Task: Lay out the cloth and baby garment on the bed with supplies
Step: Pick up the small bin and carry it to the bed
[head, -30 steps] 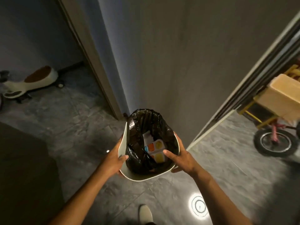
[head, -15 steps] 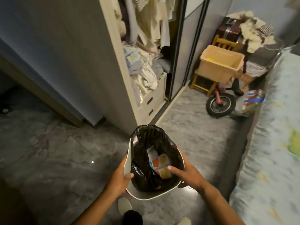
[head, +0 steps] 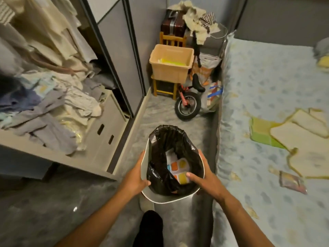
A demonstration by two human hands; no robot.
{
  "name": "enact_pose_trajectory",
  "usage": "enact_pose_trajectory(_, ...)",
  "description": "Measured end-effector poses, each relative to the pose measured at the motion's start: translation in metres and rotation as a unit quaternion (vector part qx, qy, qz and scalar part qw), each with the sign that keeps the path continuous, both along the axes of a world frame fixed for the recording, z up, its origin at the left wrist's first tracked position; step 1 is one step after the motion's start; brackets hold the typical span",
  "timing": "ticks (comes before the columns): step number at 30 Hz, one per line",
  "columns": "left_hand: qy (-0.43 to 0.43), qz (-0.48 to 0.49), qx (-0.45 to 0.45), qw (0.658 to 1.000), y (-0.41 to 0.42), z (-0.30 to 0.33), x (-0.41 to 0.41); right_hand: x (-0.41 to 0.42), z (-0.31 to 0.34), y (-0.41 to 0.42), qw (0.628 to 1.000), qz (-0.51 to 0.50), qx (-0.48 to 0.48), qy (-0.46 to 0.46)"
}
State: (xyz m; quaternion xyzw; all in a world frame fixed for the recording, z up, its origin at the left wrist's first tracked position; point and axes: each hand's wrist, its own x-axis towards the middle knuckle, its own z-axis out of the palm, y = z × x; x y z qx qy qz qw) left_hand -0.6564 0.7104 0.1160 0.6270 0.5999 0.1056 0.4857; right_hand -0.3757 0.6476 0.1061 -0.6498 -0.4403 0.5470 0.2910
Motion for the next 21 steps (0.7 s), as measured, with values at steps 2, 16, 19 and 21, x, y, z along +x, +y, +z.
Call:
enact_pose_trajectory(2,-0.007,-0.028,0.008,1.000,0.036,-0.005,0.022,0.017,-0.009,0.021,0.999,-0.032,0.004,-0.006)
enact_pose_trajectory(16,0.014,-0.174,0.013,0.985,0.288,-0.056,0.168,0.128,-0.059,0.192,0.979,-0.199,0.034,-0.041)
enact_pose_trajectory(19,0.023,-0.175,0.017,0.984,0.326,-0.081,0.200,0.156,-0.089,0.232,0.978,-0.205,0.031,-0.025)
enact_pose_trajectory(21,0.017,-0.166,0.017,0.986,0.346,-0.105,0.217,0.175,-0.115,0.256,0.978,-0.207,0.026,-0.019)
